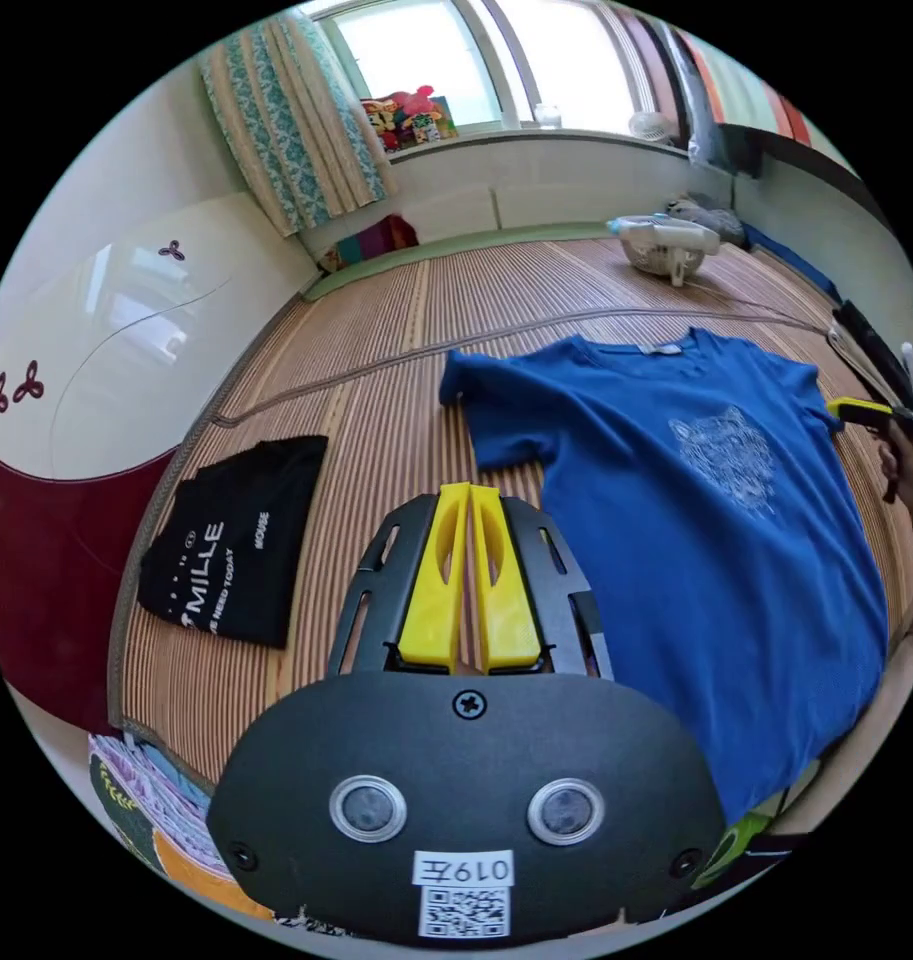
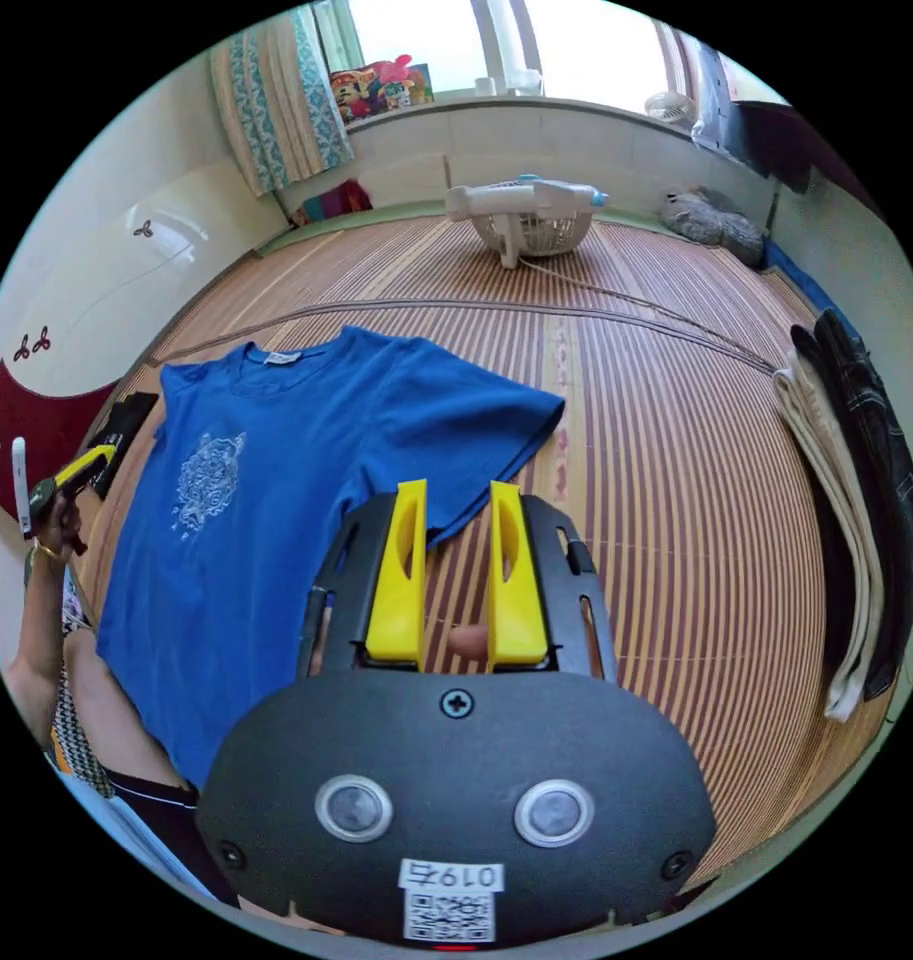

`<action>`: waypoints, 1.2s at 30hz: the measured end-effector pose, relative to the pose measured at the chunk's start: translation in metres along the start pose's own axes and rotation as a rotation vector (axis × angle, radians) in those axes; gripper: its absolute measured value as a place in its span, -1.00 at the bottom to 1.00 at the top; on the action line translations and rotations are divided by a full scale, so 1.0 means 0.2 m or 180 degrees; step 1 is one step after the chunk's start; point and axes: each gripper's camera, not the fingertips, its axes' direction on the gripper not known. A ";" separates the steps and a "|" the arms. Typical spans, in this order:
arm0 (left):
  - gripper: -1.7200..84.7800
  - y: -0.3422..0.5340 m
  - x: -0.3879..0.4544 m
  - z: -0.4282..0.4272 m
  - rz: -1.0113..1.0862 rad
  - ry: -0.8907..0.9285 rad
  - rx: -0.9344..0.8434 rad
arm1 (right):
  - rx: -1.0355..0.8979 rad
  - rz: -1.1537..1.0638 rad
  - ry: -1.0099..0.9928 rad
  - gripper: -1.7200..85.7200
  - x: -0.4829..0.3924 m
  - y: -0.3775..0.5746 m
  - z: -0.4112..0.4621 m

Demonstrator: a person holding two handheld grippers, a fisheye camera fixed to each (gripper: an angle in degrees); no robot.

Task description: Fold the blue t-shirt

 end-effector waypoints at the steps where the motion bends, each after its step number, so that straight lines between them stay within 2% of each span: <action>1: -0.94 0.09 0.03 -0.01 0.0036 0.0137 -0.0053 | -0.0163 -0.0078 0.0191 -0.75 -0.05 0.00 0.07; 3: -0.94 0.19 0.09 -0.04 0.0114 0.0172 -0.0136 | -0.0113 -0.0365 0.0530 -0.83 -0.15 0.01 0.08; 5: -0.94 0.29 0.17 -0.09 0.0207 0.0066 -0.0144 | -0.0206 -0.0731 0.1170 -0.93 -0.27 0.02 0.13; 7: -0.94 0.35 0.22 -0.13 0.0282 0.0062 -0.0130 | -0.0261 -0.0940 0.1640 -0.95 -0.31 0.05 0.18; 10: -0.94 0.41 0.24 -0.15 0.0284 0.0161 -0.0173 | -0.0281 -0.0738 0.1995 -0.95 -0.21 0.09 0.19; 14: -0.94 0.48 0.15 -0.20 0.0052 0.0407 -0.0176 | -0.0089 -0.0105 0.1509 -0.85 0.04 0.15 0.02; 18: -0.94 0.56 0.08 -0.28 0.0002 0.0631 -0.0199 | 0.0227 0.0227 0.1109 -0.73 0.15 0.28 -0.28; 23: -0.94 0.72 0.01 -0.33 0.0015 0.0896 -0.0404 | 0.0072 0.0193 0.0136 -0.82 0.10 0.75 -0.58; 26: -0.94 0.78 -0.01 -0.31 -0.0031 0.0984 -0.0481 | 0.0005 0.0146 0.0179 -0.79 0.04 0.96 -0.55; 31: -0.94 0.77 0.05 -0.31 0.0098 0.0774 -0.0473 | 0.0018 0.0451 -0.0108 -0.79 0.17 0.93 -0.49; 36: -0.94 0.79 0.12 -0.34 0.0245 0.0479 -0.0442 | -0.0239 0.0284 0.0017 -0.92 0.17 0.91 -0.30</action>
